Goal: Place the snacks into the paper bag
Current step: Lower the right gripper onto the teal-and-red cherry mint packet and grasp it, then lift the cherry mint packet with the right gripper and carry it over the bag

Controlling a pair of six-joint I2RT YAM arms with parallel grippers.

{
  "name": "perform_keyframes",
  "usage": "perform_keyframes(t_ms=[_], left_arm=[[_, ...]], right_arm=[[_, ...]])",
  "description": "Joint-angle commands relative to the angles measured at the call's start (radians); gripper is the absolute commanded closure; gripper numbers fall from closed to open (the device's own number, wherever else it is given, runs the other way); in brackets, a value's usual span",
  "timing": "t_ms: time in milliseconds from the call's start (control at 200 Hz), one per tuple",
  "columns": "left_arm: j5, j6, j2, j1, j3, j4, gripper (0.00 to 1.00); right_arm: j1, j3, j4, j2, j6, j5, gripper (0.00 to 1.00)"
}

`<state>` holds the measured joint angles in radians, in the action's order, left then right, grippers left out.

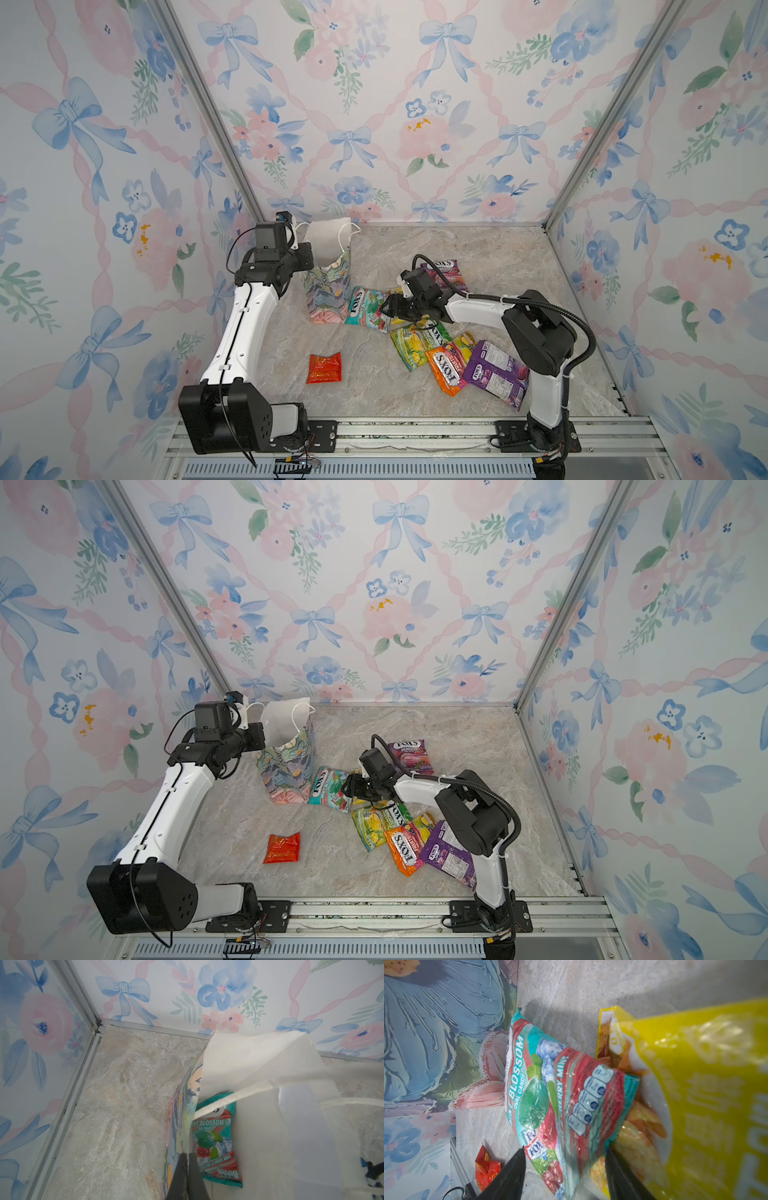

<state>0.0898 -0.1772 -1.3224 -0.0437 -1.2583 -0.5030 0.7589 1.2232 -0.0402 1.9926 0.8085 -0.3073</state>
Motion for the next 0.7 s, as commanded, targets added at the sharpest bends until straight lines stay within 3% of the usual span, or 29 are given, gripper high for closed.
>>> perform_keyframes(t_ms=[0,235,360,455,695], left_arm=[[0.015,0.001,0.023,-0.009,0.016,-0.009,1.00],[0.028,0.001,0.023,-0.011,0.016,-0.009,1.00],[0.029,0.002,0.024,-0.010,0.016,-0.009,1.00],[0.036,0.003,0.024,-0.012,0.016,-0.009,1.00],[0.100,0.016,0.017,-0.015,-0.005,-0.011,1.00]], right_arm=[[0.010,0.029,-0.055,0.042,0.056,-0.041,0.39],[0.008,0.037,-0.086,0.047,0.072,-0.051,0.56],[0.006,0.032,-0.089,0.026,0.059,-0.048,0.81],[0.003,0.032,-0.076,0.000,0.037,-0.039,0.92],[-0.026,0.032,0.005,-0.111,-0.039,-0.026,1.00]])
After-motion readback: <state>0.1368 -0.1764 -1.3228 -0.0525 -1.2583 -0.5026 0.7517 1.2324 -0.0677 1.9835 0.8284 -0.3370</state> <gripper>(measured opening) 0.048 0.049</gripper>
